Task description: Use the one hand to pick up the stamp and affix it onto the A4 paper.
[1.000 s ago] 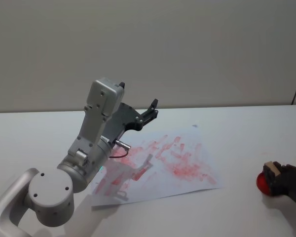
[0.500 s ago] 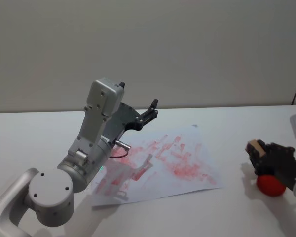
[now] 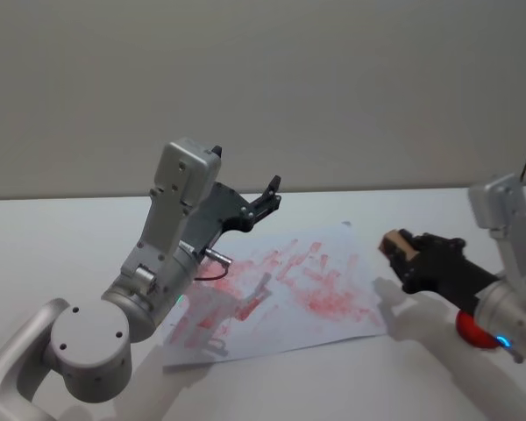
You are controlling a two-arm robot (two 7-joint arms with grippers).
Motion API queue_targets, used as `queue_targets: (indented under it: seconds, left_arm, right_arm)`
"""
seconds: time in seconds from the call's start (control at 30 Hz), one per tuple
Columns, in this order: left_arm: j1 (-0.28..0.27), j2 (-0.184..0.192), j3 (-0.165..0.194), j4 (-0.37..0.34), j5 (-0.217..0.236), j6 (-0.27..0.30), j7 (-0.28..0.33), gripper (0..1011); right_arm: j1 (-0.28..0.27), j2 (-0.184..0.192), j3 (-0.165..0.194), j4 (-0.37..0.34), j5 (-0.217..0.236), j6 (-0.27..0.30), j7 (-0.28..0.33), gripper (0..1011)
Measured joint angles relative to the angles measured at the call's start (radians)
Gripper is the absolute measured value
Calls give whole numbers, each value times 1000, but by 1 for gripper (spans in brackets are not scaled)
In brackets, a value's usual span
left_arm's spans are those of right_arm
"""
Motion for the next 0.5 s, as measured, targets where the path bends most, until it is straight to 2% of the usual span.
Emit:
queue_targets:
  seconds: [0.23, 0.5]
  left_arm:
    - [0, 0, 0, 0, 0, 0, 0, 1001]
    - [0, 0, 0, 0, 0, 0, 0, 1001]
  right_arm:
    - [61, -35, -28, 95, -46, 18, 88, 218]
    - [110, -63, -56, 186, -108, 40, 153, 217]
